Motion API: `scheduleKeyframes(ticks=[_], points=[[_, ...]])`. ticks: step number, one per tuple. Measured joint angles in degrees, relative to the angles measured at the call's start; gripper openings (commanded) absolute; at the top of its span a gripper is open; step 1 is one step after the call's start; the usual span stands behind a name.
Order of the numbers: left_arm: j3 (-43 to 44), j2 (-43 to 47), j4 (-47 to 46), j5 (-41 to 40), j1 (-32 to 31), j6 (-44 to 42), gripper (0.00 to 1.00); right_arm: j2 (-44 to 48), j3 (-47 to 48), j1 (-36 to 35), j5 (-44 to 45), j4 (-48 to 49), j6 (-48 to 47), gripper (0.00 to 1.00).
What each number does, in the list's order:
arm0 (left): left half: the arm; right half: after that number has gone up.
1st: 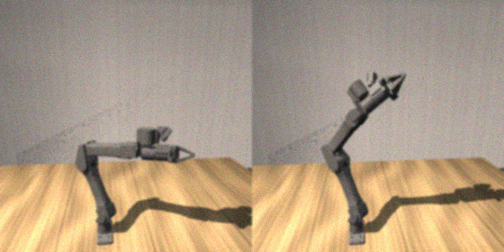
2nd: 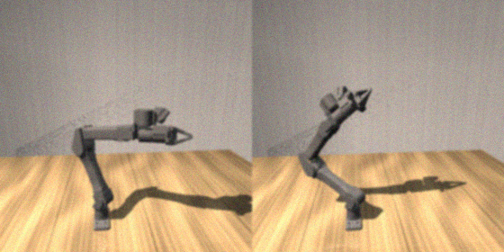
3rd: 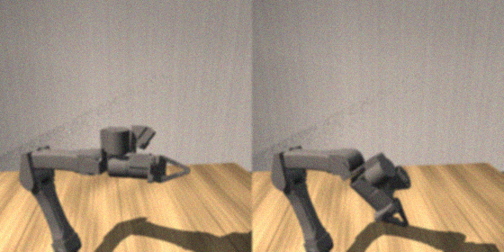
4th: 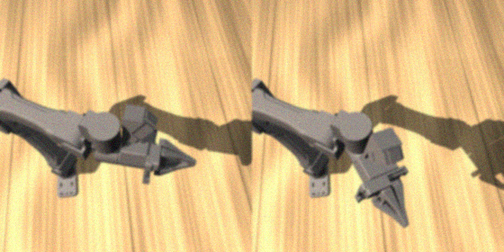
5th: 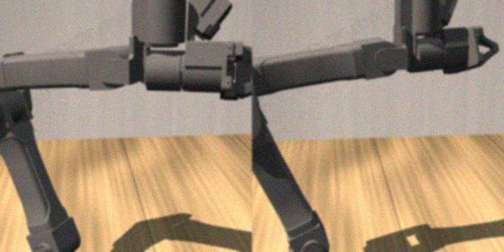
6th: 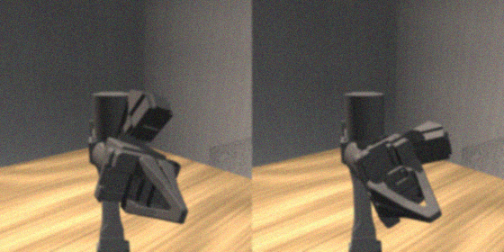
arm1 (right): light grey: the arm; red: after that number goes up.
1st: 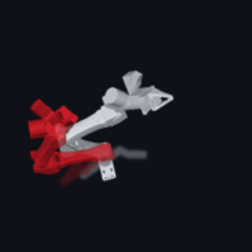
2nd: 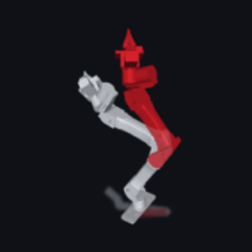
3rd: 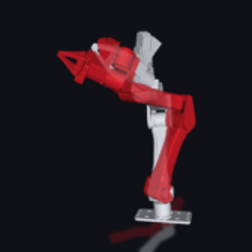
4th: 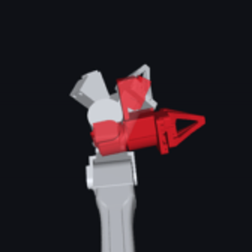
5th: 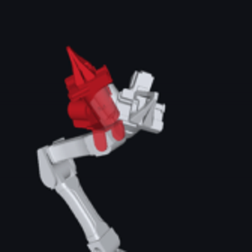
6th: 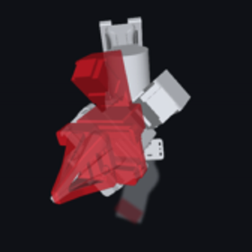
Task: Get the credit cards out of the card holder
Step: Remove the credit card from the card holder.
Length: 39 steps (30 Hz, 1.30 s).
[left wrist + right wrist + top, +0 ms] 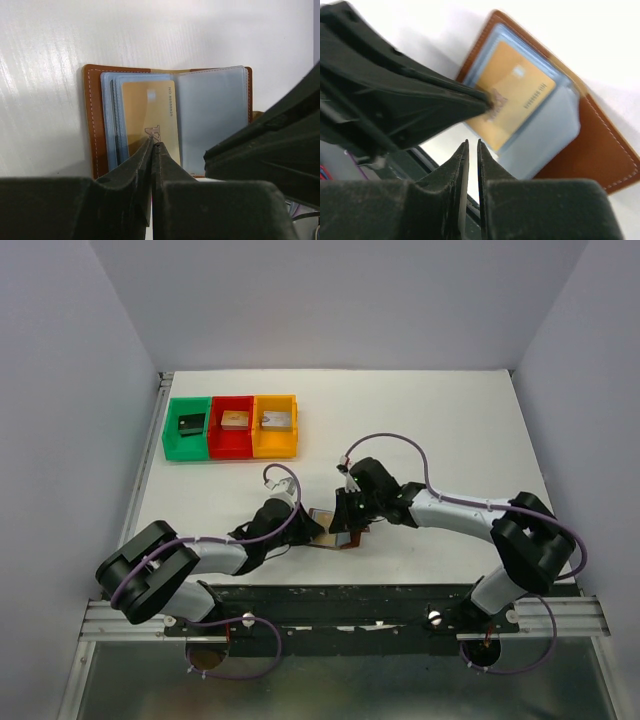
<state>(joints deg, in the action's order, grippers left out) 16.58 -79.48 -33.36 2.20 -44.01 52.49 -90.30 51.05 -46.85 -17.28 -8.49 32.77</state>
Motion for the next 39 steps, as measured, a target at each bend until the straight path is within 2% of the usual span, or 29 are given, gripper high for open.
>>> scheduleKeyframes(ticks=[10, 21, 30, 39], points=[[-1.49, 1.05, -0.85, -0.50, 0.00, 0.76, 0.16, -3.19, -6.56, 5.46, -2.56, 4.39, 1.09, 0.20], [-2.91, 2.97, -0.57, -2.19, -0.24, 0.96, 0.16, -4.63, -8.04, 8.48, -6.58, 7.87, -0.48, 0.23], [-3.23, 4.11, 0.35, -2.86, -0.26, 0.94, 0.18, -4.76, -5.90, 9.29, -5.95, 4.59, -5.95, 0.26], [-3.30, 7.45, 4.81, -3.17, -0.26, 0.42, 0.24, -2.95, -4.44, 9.84, -4.35, 0.07, -8.22, 0.34]])
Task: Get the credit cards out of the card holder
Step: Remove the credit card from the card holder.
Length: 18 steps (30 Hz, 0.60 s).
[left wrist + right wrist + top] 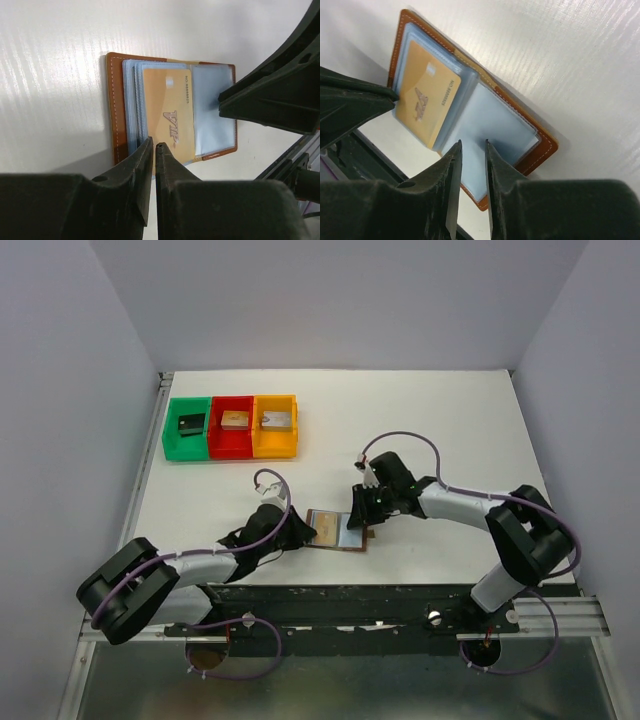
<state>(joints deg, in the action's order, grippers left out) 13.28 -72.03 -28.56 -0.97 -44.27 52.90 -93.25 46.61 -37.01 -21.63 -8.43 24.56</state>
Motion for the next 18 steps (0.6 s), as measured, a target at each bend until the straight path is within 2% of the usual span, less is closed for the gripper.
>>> scheduleKeyframes(ticks=[11, 18], points=[[0.00, 2.40, 3.19, -0.20, 0.00, -0.74, 0.25, 8.20, 6.67, -2.60, -0.66, -3.19, 2.62, 0.38], [0.00, 2.49, 4.09, -0.50, 0.00, -0.85, 0.25, 5.79, 9.29, -7.04, -4.61, 1.95, 8.68, 0.43]])
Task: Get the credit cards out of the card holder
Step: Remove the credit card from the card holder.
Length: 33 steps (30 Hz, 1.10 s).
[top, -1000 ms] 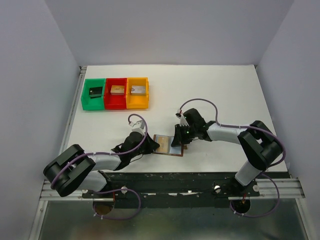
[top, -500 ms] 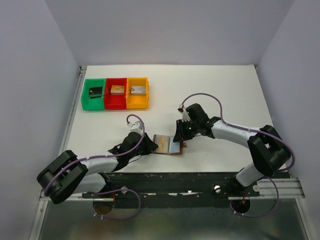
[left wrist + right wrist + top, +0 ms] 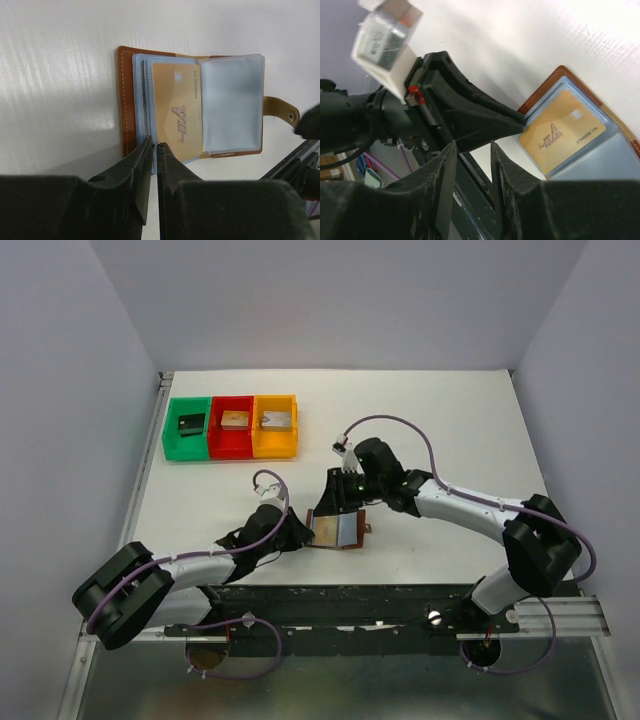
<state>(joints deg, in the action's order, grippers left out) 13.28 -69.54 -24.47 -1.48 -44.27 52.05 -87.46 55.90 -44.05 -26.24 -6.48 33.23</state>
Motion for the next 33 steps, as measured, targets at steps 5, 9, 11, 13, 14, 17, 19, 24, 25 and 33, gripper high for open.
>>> scheduleKeyframes(ticks=[5, 9, 11, 13, 14, 17, 19, 24, 25, 33], points=[[0.00, 0.79, 1.05, -0.52, 0.00, -0.28, 0.25, -4.70, -3.48, -0.04, -1.20, 5.84, 4.94, 0.48], [0.00, 1.09, 1.64, -1.03, 0.00, -0.37, 0.26, -7.13, -7.41, 0.61, -1.42, 8.11, 7.41, 0.51], [0.00, 1.09, 1.70, -1.16, 0.00, -0.37, 0.26, -7.50, -8.55, 0.96, -1.40, 8.52, 7.91, 0.53], [0.00, 1.09, 1.75, -1.33, 0.00, -0.37, 0.28, -7.52, -9.16, 1.36, -1.33, 8.76, 8.17, 0.53], [0.00, 1.09, 1.81, -1.44, 0.00, -0.37, 0.29, -7.54, -9.40, 1.55, -1.27, 9.05, 8.28, 0.53], [0.00, 1.09, 1.95, -1.75, 0.00, -0.39, 0.32, -7.54, -10.43, 2.19, -0.72, 10.10, 8.39, 0.54], [0.00, 1.09, 2.03, -1.92, 0.00, -0.39, 0.36, -7.54, -11.17, 2.49, -0.39, 10.25, 8.46, 0.54], [0.00, 1.09, 2.49, -2.21, 0.00, -0.37, 0.38, -8.17, -11.56, 2.82, -0.04, 10.32, 8.48, 0.54], [0.00, 1.09, 2.58, -2.27, 0.00, -0.37, 0.38, -8.24, -11.56, 2.86, 0.02, 10.32, 8.48, 0.54], [0.00, 0.90, 2.78, -2.45, 0.00, -0.37, 0.27, -8.66, -11.56, 2.91, 0.04, 10.45, 8.39, 0.55]])
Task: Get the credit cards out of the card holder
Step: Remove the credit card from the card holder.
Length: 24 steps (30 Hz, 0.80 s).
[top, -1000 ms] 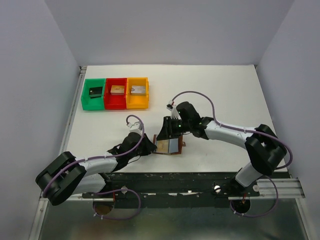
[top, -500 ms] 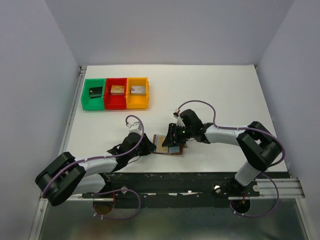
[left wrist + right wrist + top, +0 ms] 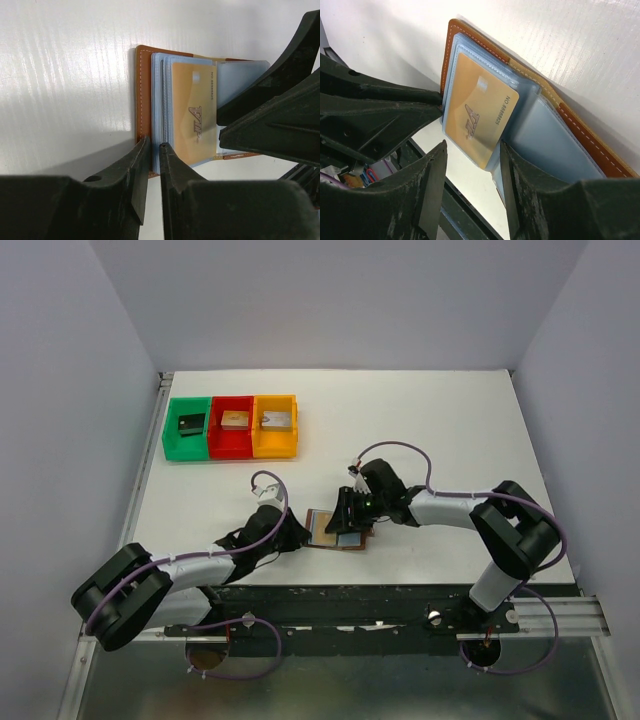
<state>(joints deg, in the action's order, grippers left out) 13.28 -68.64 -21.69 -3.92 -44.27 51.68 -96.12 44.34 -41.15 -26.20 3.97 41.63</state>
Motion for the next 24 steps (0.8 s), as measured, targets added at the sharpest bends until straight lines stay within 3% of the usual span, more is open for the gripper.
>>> scheduleKeyframes(ticks=[7, 24], points=[[0.00, -0.44, -0.04, -0.02, 0.00, 0.04, 0.20, -0.02, -0.24, 0.63, 0.00, 0.90, 0.22, 0.55], [-0.24, -1.60, -1.81, 0.00, -0.07, 0.55, 0.16, -0.02, -5.35, 3.41, -1.53, 10.10, 5.75, 0.53]])
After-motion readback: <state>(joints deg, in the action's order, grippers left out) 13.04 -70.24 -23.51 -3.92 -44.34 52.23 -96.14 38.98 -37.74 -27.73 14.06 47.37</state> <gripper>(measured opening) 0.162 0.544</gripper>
